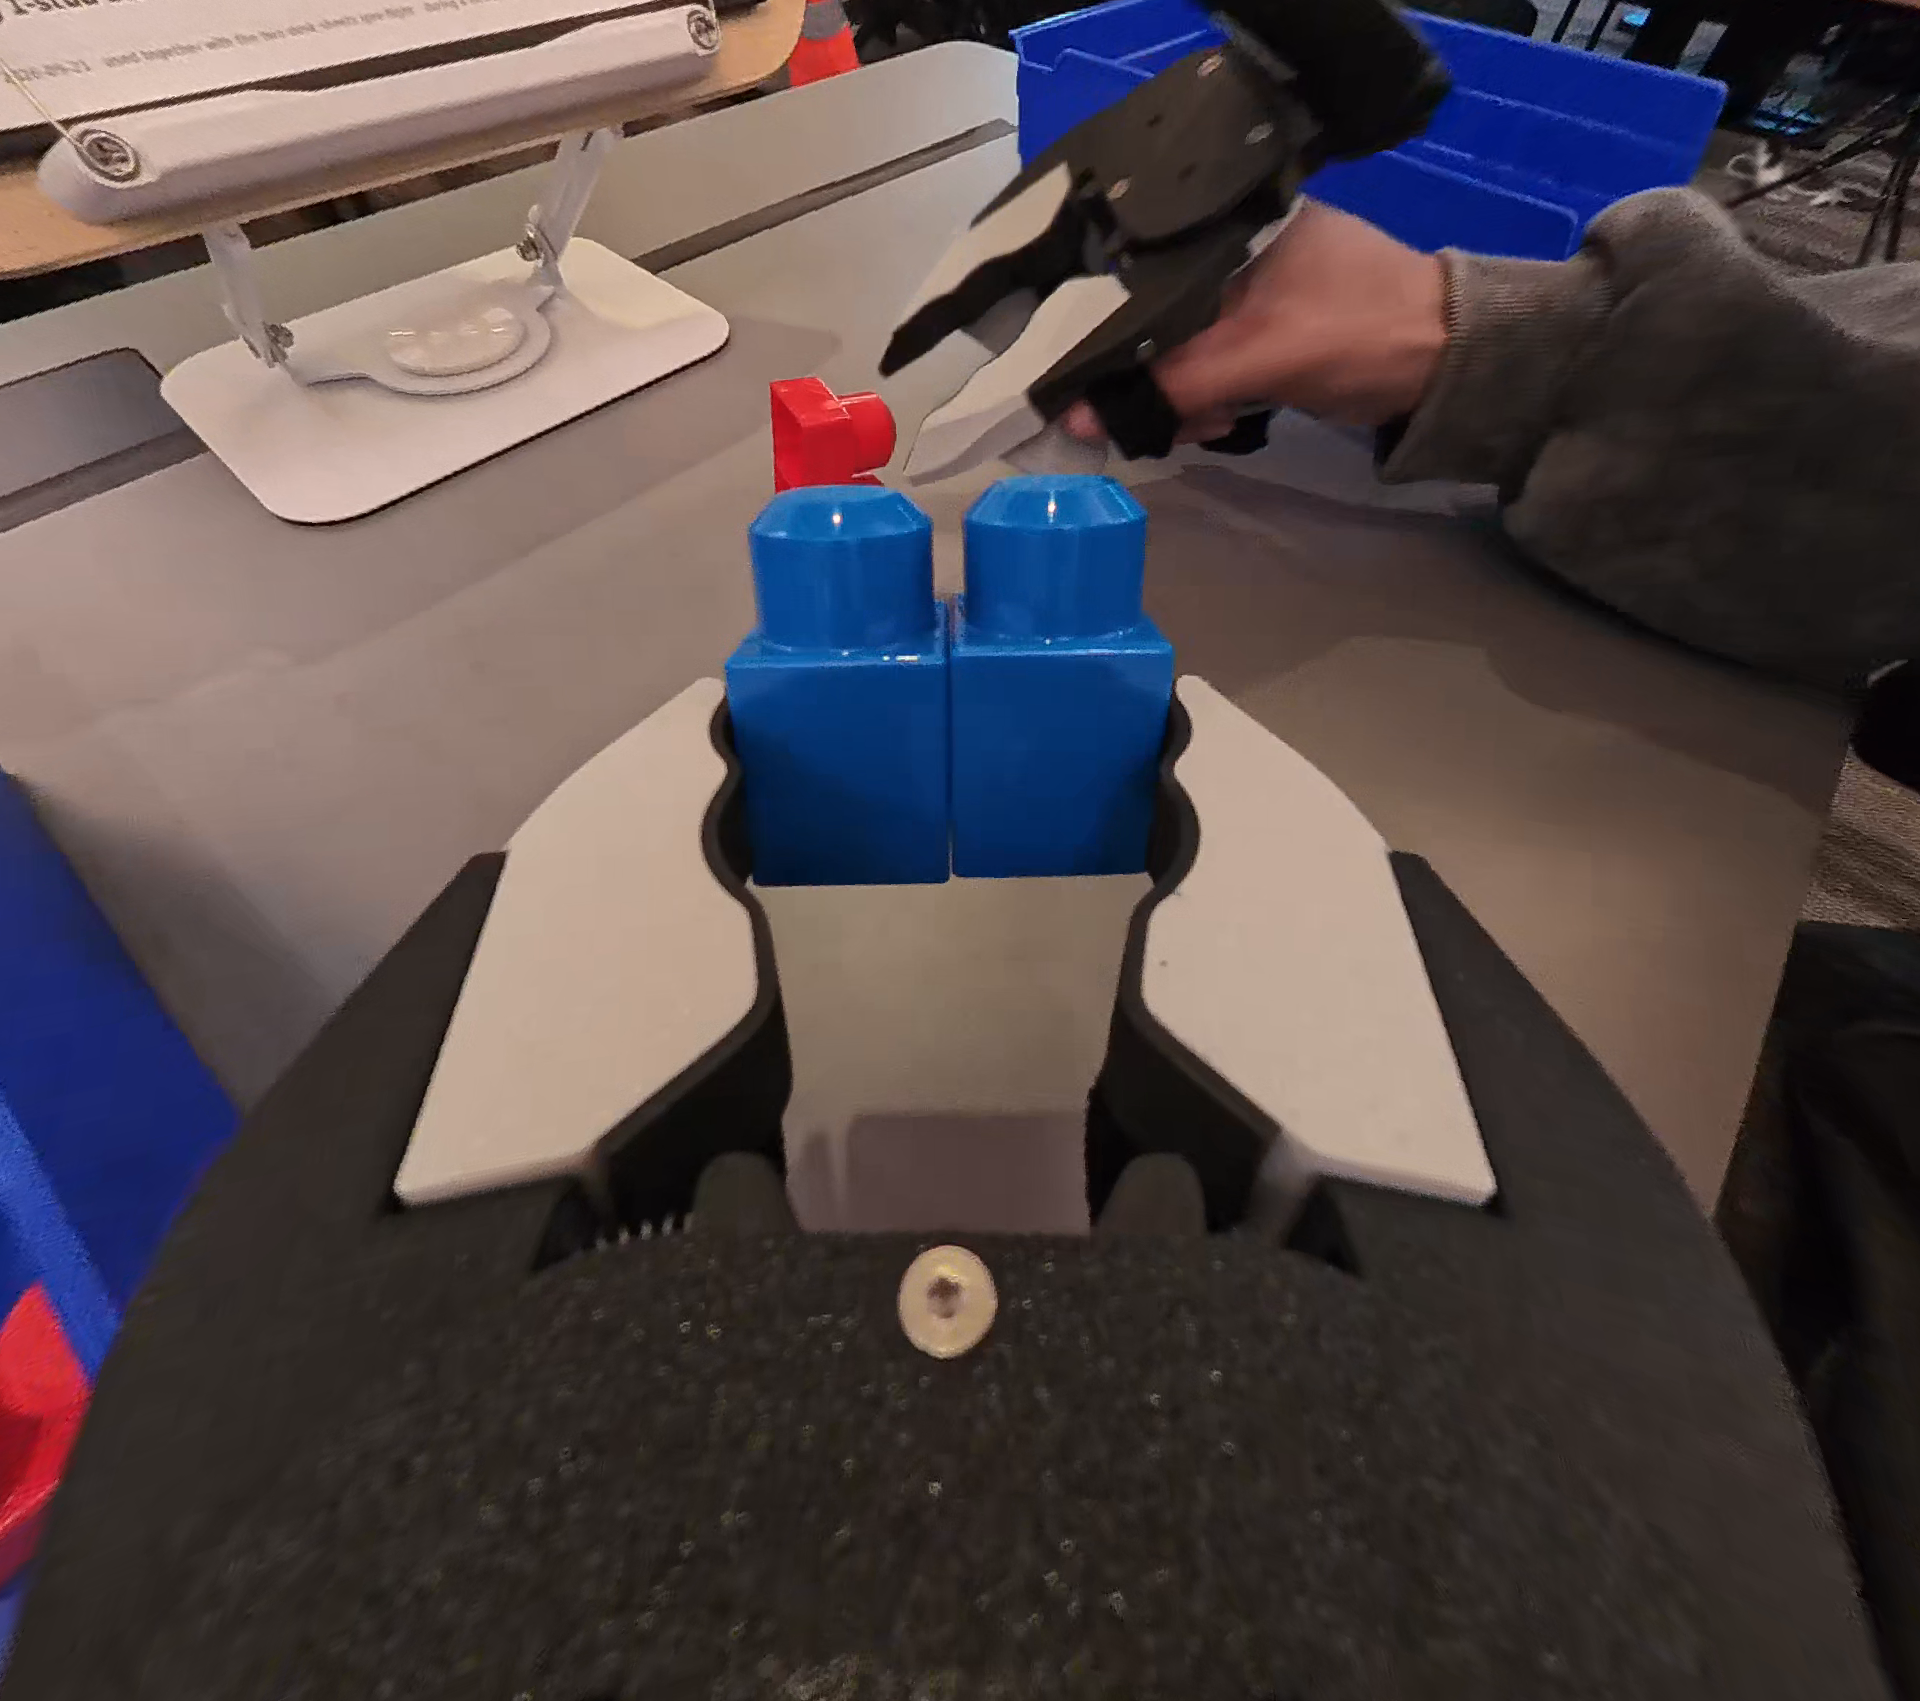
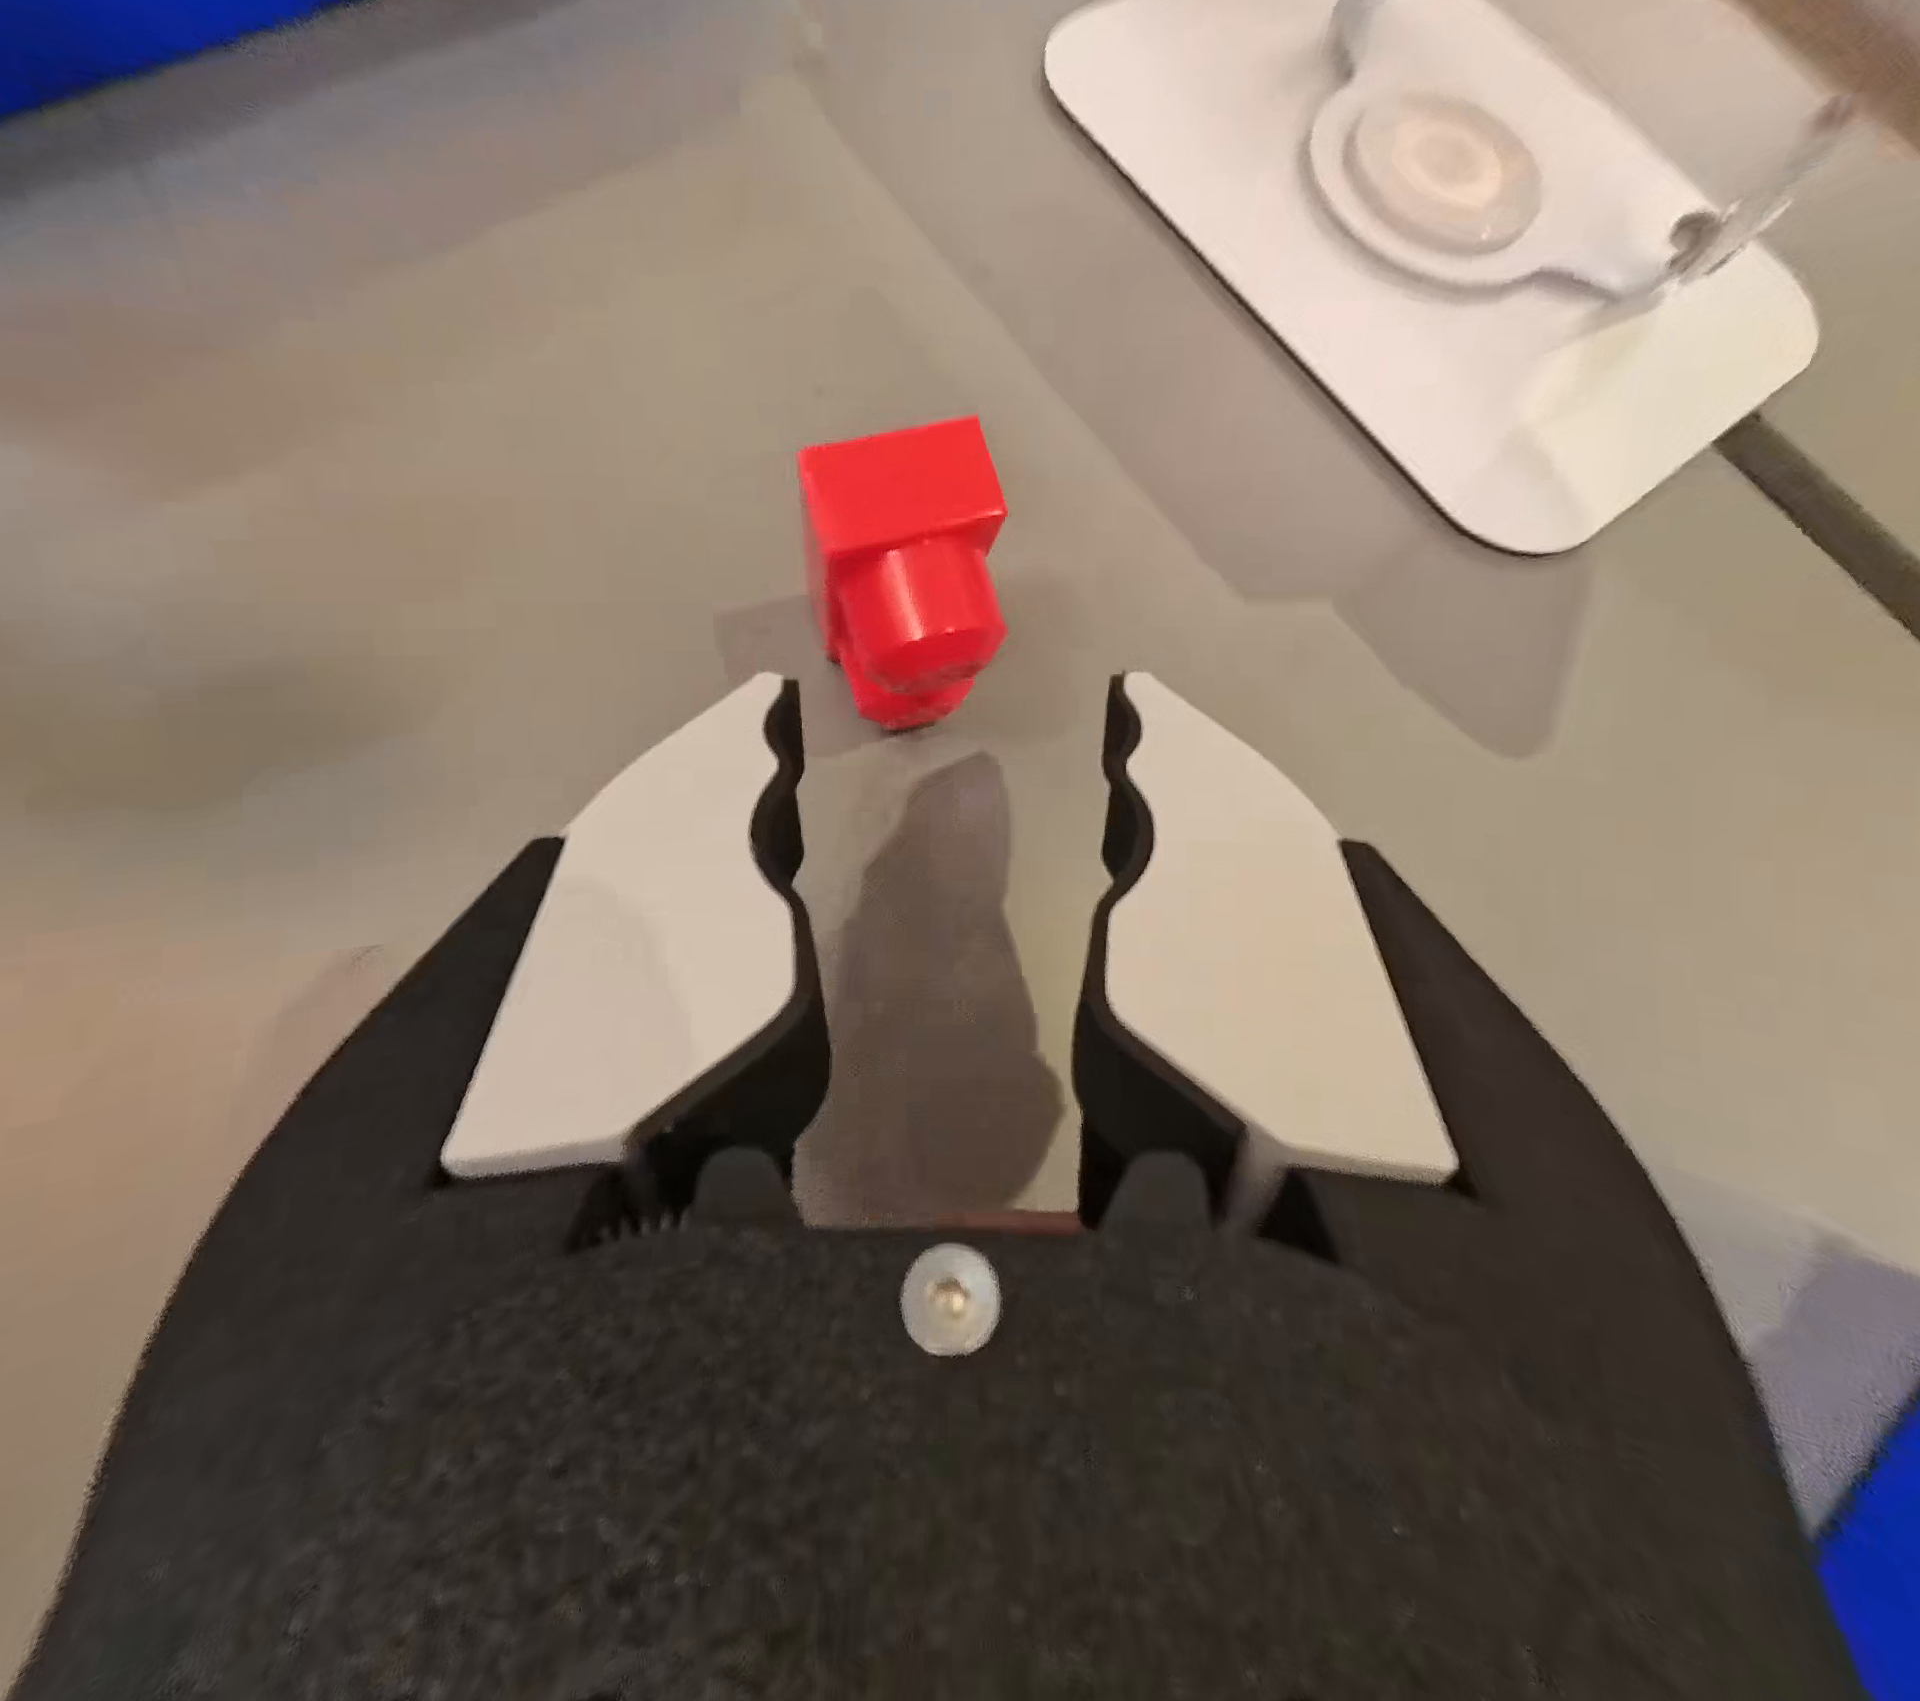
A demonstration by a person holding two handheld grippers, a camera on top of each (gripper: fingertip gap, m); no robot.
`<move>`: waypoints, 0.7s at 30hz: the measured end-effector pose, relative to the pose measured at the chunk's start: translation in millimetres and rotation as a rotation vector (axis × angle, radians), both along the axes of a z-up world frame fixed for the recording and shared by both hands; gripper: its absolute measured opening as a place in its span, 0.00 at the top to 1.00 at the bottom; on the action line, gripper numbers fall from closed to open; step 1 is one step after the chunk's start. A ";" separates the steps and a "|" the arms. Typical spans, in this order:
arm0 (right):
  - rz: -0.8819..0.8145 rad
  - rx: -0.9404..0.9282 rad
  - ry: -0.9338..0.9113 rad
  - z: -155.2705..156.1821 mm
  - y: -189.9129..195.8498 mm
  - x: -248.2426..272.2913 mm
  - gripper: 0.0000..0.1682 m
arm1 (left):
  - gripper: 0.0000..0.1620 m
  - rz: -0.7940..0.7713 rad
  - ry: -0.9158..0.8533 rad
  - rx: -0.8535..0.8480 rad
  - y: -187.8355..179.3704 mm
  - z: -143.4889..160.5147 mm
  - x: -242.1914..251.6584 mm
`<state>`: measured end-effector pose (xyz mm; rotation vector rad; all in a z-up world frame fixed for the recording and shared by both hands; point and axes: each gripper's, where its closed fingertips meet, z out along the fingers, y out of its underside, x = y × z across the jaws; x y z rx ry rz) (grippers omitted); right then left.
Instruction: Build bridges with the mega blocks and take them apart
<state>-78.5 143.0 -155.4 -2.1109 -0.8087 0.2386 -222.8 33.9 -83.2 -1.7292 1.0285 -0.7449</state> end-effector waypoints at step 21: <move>0.226 -0.116 0.111 116.1 -71.5 2.4 0.84 | 0.54 -0.151 0.065 0.035 37.5 -9.7 46.9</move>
